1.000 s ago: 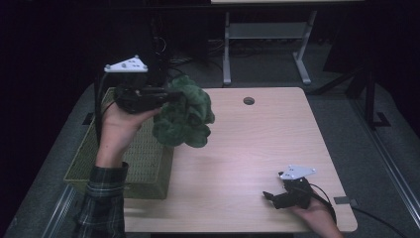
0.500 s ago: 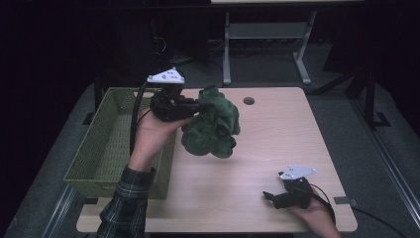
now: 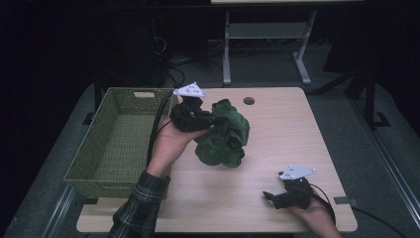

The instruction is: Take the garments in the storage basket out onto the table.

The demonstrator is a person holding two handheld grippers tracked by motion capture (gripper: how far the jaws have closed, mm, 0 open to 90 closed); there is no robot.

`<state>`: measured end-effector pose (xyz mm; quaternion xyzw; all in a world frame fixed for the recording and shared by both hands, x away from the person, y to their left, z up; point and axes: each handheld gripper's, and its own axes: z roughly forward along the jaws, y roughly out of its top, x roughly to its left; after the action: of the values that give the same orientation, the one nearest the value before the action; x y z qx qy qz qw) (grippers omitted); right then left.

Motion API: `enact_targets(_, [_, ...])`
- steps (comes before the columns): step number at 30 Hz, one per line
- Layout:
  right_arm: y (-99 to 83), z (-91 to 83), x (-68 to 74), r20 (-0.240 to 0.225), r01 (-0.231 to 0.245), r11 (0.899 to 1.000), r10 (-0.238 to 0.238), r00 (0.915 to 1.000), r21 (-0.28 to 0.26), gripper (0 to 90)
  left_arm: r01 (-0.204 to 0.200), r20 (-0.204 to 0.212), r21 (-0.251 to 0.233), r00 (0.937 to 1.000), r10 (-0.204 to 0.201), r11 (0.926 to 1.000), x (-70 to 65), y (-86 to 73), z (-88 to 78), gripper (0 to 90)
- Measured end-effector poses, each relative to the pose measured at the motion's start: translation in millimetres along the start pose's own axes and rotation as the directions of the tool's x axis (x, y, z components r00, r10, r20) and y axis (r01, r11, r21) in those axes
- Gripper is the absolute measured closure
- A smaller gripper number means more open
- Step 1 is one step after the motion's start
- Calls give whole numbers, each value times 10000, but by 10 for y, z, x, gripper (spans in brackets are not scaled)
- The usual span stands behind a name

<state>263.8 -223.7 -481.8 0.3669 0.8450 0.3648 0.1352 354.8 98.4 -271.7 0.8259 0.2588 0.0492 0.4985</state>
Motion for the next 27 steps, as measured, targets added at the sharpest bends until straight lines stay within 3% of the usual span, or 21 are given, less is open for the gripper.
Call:
enact_targets(17, [-1,1,0,9,12,10000,-12,10000,-6,74,637,407,871,9969,-674,9942,-140,-451,707,845])
enact_targets(23, [-30,-31,-26,-101,105,9999,-105,9999,17,74,962,561,1455,9929,-1053,9847,-108,-674,1011,845])
enact_targets(27, [-37,-38,-37,-97,101,9999,-101,9999,26,74,1000,519,2019,9923,-1126,9743,-54,-849,1228,845])
